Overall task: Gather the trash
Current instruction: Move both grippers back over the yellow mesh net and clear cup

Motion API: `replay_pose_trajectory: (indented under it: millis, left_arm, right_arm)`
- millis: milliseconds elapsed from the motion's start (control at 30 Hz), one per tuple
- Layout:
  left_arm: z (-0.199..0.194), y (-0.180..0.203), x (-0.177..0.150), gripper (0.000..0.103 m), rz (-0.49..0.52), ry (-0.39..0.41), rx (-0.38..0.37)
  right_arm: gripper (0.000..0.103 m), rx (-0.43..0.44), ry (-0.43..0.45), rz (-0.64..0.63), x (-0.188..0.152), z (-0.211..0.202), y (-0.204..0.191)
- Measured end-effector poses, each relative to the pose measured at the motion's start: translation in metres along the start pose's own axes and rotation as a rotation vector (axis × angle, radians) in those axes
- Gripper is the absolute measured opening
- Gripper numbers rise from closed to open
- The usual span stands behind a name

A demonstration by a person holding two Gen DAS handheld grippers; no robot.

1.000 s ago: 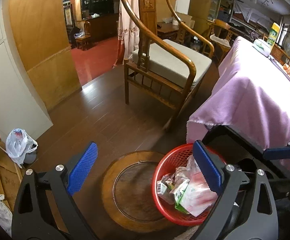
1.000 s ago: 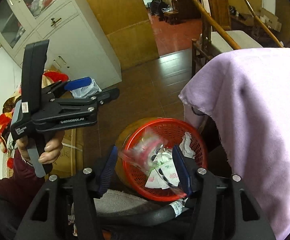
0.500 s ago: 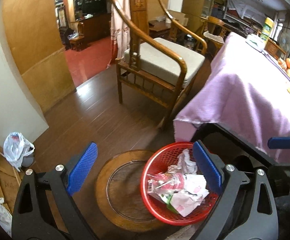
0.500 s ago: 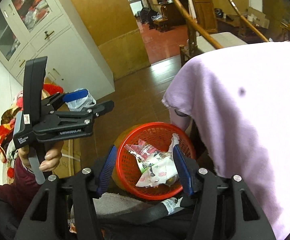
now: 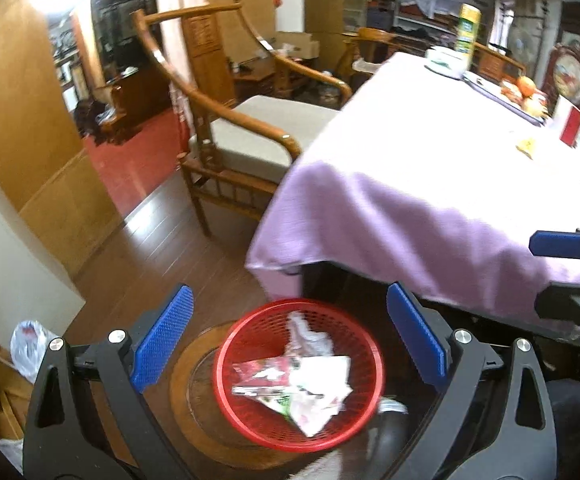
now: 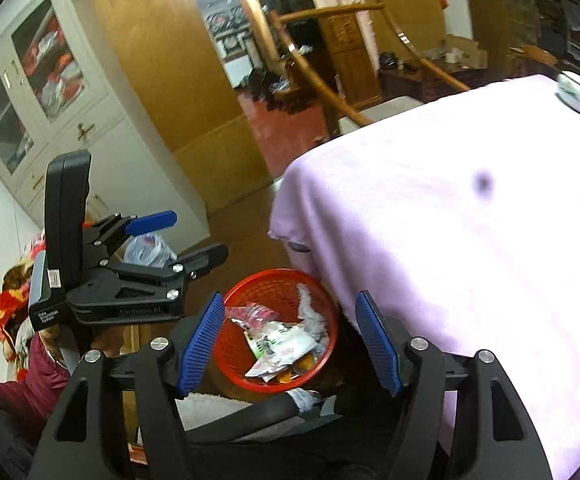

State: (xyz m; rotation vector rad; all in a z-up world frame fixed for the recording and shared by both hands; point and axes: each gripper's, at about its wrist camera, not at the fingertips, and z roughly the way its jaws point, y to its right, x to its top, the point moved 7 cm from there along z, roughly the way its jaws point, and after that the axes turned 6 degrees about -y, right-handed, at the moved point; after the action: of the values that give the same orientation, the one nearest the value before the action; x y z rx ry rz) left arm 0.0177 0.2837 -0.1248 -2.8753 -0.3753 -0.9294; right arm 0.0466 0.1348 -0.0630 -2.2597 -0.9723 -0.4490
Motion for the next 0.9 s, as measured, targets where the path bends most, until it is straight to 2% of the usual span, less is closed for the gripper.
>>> replay_pose_trajectory:
  millis: [200,500,633,900]
  left_arm:
    - [-0.006,0.06,0.008,0.094,0.094,0.0,-0.032]
    - [-0.007,0.156,0.025,0.096,0.252,0.018,-0.08]
    - [-0.006,0.188,0.034,0.096,0.282,0.029,-0.098]
    - [0.015,0.244,0.059,0.096,0.326,0.003,-0.142]
  right_arm:
    - [0.069,-0.043,0.081,0.055,-0.017,-0.033,0.037]
    - [0.08,-0.11,0.222,0.168,-0.039,-0.085,0.1]
    - [0.083,-0.143,0.277,0.255,-0.054,-0.107,0.14]
    - [0.093,-0.373,0.315,0.374,-0.082,-0.141,0.222]
